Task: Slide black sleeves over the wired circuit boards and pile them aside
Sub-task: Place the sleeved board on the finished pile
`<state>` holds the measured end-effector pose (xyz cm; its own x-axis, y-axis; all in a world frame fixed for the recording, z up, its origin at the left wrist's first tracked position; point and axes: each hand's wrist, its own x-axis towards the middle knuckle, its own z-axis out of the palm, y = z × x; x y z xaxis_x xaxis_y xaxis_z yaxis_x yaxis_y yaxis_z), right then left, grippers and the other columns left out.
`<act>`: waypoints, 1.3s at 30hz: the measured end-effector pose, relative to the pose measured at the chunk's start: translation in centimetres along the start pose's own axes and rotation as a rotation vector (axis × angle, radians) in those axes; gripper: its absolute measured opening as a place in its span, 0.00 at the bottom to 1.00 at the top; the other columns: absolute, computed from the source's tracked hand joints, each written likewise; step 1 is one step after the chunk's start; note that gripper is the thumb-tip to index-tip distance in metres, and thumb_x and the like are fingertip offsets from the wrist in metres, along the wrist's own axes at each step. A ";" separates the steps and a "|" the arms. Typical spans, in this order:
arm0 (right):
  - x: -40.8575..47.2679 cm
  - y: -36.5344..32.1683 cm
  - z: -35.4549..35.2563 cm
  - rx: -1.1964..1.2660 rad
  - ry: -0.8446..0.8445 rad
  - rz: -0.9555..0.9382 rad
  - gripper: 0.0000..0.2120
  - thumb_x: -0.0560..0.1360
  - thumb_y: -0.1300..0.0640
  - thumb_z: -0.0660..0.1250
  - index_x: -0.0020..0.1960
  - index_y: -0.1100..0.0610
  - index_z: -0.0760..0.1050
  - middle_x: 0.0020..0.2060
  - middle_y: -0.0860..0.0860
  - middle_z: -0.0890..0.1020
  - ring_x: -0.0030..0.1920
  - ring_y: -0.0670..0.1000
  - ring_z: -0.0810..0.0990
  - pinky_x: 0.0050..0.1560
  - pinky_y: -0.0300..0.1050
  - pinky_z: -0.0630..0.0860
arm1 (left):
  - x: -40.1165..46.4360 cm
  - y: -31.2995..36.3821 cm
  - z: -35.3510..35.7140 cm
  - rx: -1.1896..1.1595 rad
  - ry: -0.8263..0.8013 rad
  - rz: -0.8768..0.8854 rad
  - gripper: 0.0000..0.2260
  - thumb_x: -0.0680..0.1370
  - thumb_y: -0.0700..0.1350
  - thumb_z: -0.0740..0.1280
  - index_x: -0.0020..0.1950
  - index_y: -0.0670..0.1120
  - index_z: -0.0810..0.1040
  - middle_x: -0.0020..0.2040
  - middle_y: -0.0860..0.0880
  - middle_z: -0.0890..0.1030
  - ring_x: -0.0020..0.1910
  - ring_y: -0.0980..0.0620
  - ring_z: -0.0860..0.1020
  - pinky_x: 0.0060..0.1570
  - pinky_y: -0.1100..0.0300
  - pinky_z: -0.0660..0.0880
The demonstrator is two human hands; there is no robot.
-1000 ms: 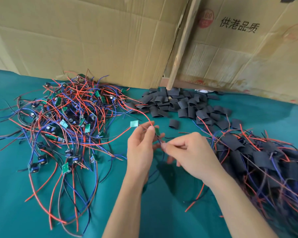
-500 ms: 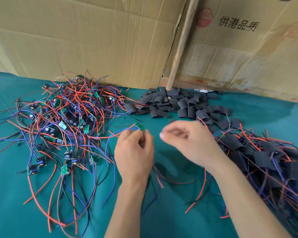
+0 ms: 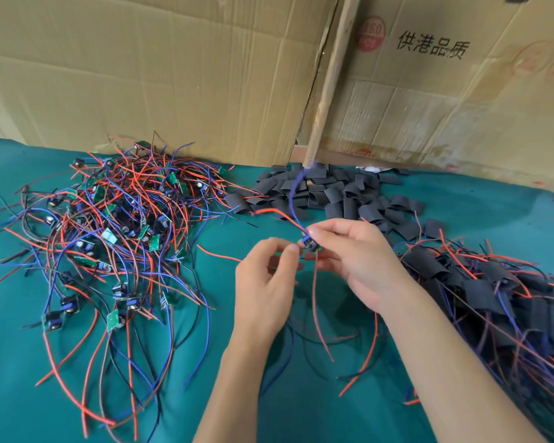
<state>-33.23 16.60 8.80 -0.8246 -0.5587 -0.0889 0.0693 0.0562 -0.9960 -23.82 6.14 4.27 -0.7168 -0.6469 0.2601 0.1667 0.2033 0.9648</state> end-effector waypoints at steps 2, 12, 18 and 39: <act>-0.1 0.5 -0.1 -0.031 0.004 -0.008 0.05 0.80 0.64 0.69 0.48 0.61 0.82 0.40 0.59 0.86 0.37 0.52 0.85 0.34 0.39 0.79 | 0.2 0.0 0.0 -0.100 -0.027 -0.094 0.06 0.83 0.44 0.67 0.48 0.46 0.82 0.43 0.49 0.85 0.45 0.48 0.84 0.39 0.62 0.79; 3.2 -0.6 -1.2 -0.781 0.182 -0.149 0.02 0.71 0.55 0.72 0.40 0.49 0.83 0.34 0.45 0.86 0.40 0.48 0.86 0.41 0.42 0.77 | 0.5 -0.6 0.0 -0.077 0.039 -0.152 0.08 0.82 0.40 0.67 0.46 0.47 0.83 0.40 0.50 0.87 0.41 0.51 0.86 0.49 0.54 0.81; 6.9 1.6 -1.1 -1.190 0.209 -0.006 0.22 0.76 0.46 0.73 0.66 0.55 0.77 0.63 0.55 0.78 0.65 0.59 0.75 0.59 0.51 0.73 | 0.4 -0.4 -0.1 -0.124 0.012 -0.168 0.08 0.81 0.34 0.65 0.54 0.45 0.80 0.37 0.51 0.86 0.36 0.51 0.85 0.39 0.64 0.79; -0.6 3.0 1.0 0.179 0.129 0.110 0.05 0.76 0.66 0.68 0.47 0.57 0.78 0.34 0.52 0.82 0.25 0.49 0.72 0.22 0.39 0.62 | 0.1 -1.2 0.1 0.157 -0.036 0.045 0.13 0.80 0.37 0.69 0.53 0.53 0.70 0.42 0.57 0.86 0.39 0.57 0.81 0.39 0.71 0.71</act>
<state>-31.95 16.24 5.90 -0.8704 -0.4468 -0.2070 0.2520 -0.0431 -0.9668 -24.14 5.90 3.14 -0.7354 -0.6083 0.2986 0.0936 0.3452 0.9338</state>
